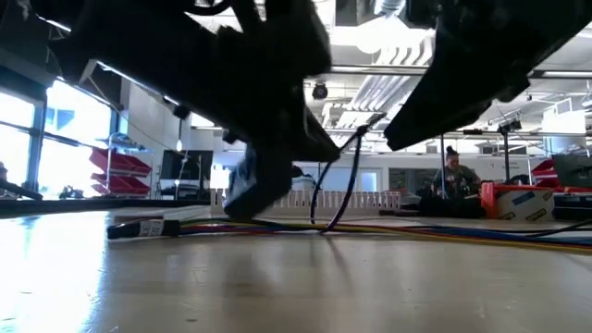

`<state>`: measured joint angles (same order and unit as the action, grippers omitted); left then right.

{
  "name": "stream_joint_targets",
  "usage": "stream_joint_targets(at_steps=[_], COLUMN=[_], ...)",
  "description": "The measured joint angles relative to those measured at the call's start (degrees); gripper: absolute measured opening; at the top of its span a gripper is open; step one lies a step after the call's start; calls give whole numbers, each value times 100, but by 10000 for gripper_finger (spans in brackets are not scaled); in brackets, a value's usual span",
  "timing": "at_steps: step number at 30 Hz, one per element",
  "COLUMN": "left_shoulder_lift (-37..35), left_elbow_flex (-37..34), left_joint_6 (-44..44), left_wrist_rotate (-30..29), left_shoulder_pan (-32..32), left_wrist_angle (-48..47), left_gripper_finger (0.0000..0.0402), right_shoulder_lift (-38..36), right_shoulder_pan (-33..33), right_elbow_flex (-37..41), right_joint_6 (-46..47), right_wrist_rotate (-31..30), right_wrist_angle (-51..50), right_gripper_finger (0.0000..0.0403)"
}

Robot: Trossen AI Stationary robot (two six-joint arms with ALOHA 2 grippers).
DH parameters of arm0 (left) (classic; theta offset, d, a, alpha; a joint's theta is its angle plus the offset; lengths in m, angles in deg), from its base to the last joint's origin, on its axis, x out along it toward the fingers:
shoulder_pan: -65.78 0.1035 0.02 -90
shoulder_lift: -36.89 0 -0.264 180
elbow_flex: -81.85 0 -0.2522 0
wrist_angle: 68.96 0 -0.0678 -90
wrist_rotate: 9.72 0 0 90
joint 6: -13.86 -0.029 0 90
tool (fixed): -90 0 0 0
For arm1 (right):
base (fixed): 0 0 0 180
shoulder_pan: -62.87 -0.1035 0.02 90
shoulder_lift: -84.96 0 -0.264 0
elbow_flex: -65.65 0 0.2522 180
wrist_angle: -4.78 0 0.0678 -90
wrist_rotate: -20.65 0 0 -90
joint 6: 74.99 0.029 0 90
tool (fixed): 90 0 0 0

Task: Ziptie cables
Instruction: Wrap the cable wires with the black zip tie

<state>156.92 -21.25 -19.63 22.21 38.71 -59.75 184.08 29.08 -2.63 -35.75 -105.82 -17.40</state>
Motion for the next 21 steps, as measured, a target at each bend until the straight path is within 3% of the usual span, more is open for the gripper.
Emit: stream_joint_targets(at_steps=[5, 10, 15, 21], left_shoulder_lift=[584, 715, 665, 649], left_elbow_flex=[658, 872, 876, 874], left_joint_6=[-586, -824, -826, -713], left_wrist_rotate=[-751, -960, -1153, -1305], left_shoulder_pan=[-202, -316, -330, -418], left_wrist_angle=[-91, -97, -178, -223], left_gripper_finger=[0, 0, 0, 0], right_shoulder_lift=[280, 466, 482, 482], right_shoulder_pan=[-200, -274, -275, -275], right_elbow_flex=[-5, -6, -5, -5], right_joint_6=[385, 799, 1035, 943], right_wrist_rotate=[-243, -622, -655, -567], right_wrist_angle=[319, 354, 351, 354], right_gripper_finger=[244, 215, 161, 64])
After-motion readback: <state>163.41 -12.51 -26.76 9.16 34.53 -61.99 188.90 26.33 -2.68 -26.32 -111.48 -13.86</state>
